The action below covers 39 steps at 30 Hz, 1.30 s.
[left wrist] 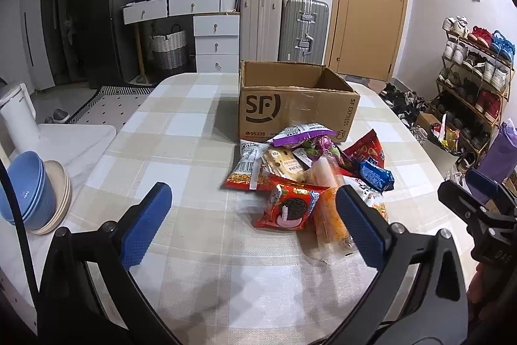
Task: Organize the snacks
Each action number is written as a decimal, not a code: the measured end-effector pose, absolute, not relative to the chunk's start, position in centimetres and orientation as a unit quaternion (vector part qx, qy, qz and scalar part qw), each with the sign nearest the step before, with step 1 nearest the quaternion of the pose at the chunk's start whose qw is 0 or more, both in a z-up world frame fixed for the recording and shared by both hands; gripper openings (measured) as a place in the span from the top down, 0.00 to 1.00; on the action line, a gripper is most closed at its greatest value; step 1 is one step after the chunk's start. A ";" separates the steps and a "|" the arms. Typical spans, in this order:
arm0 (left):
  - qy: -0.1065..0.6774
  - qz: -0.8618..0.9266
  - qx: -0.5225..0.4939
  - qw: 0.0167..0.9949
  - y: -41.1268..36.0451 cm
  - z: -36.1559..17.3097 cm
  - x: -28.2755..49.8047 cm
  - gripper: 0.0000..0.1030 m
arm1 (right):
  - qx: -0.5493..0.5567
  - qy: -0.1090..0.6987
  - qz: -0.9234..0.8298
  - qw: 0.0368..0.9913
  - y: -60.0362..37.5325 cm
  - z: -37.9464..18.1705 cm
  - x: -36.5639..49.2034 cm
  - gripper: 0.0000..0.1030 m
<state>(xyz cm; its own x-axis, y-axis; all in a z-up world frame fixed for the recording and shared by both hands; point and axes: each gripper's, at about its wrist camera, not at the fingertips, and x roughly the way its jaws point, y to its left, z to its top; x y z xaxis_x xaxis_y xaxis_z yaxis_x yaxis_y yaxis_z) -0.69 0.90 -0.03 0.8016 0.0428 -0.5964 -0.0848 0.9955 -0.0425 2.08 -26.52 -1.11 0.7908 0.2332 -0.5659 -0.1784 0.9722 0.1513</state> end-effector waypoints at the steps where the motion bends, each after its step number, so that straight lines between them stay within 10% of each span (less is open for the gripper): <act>1: 0.313 0.034 -0.034 0.948 0.9 -0.1 -0.7 0.01 | 0.044 0.304 0.108 0.945 -26.4 -1.1 2.0 0.00; 39: 0.308 0.035 -0.028 0.950 0.8 0.1 -1.1 0.01 | 0.037 0.300 0.098 0.948 -26.2 -1.4 2.1 0.00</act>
<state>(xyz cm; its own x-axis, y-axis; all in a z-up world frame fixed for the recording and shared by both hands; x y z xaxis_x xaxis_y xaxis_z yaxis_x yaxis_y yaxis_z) -1.11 0.83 0.11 0.8080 0.0498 -0.5871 -0.0841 0.9960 -0.0314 2.05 -26.15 -1.40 0.8002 0.2085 -0.5623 -0.1643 0.9780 0.1289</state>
